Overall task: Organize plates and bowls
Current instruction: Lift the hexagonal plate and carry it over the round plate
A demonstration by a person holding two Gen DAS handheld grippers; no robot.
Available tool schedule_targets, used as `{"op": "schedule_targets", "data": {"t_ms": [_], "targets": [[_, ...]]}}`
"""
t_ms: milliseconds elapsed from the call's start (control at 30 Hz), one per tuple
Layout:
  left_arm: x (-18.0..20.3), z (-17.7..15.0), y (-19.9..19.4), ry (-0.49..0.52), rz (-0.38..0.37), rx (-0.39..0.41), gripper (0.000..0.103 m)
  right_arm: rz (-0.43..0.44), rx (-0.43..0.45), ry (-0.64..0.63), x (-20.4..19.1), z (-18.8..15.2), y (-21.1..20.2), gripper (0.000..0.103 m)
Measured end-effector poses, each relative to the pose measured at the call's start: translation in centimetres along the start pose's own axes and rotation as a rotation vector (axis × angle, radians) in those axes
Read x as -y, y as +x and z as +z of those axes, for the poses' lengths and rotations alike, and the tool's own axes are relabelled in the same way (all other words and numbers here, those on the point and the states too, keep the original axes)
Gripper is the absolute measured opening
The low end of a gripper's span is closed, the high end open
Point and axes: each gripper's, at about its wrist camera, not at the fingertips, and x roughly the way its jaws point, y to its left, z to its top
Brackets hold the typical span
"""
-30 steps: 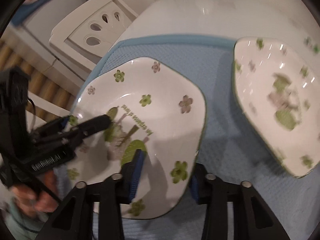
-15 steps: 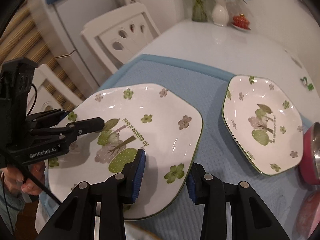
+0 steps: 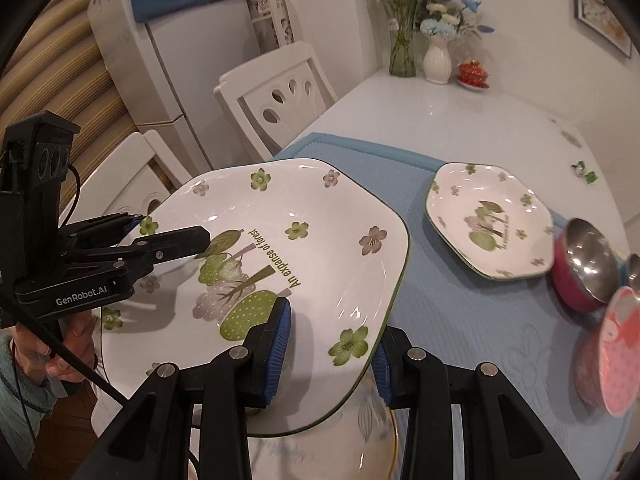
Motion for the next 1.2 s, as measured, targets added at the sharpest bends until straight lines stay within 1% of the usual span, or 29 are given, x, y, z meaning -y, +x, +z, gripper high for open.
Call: {"op": "schedule_targets", "data": {"t_ms": [100,267,433,567,733,933,1067,1200], "targets": [[1.7,-1.3,-1.2,0.007,-0.006,0.007,0.040,-0.013,-0.003,0.009,0.0,-1.3,-1.5,0.036],[4.1,-4.1,-1.8,0.018,0.014,-0.009,0.040,-0.022,-0.042,0.051,0.1,-5.0,-2.9,0.036],[5.4,-7.2,-1.5,-0.005,-0.011,-0.062,0.040,-0.025,-0.101,0.080,0.1,-8.4,-3.0,0.036],[5.9,-9.2,-0.7,-0.003,0.002,-0.101,0.040,-0.031,-0.146,0.088,-0.2,-10.6,-2.6,0.036],[5.9,-10.7,-0.1,-0.035,-0.002,-0.133,0.040,-0.025,-0.196,0.100,-0.2,-12.3,-1.5,0.036],[5.8,-11.4,0.8,-0.042,-0.005,-0.167,0.040,-0.033,-0.257,0.119,0.1,-13.1,0.0,0.037],[5.5,-11.7,1.2,-0.066,-0.003,-0.170,0.040,-0.056,-0.297,0.102,-0.1,-13.6,0.9,0.037],[5.0,-11.8,1.4,-0.092,0.009,-0.165,0.040,-0.070,-0.311,0.089,-0.5,-13.8,1.3,0.037]]}}
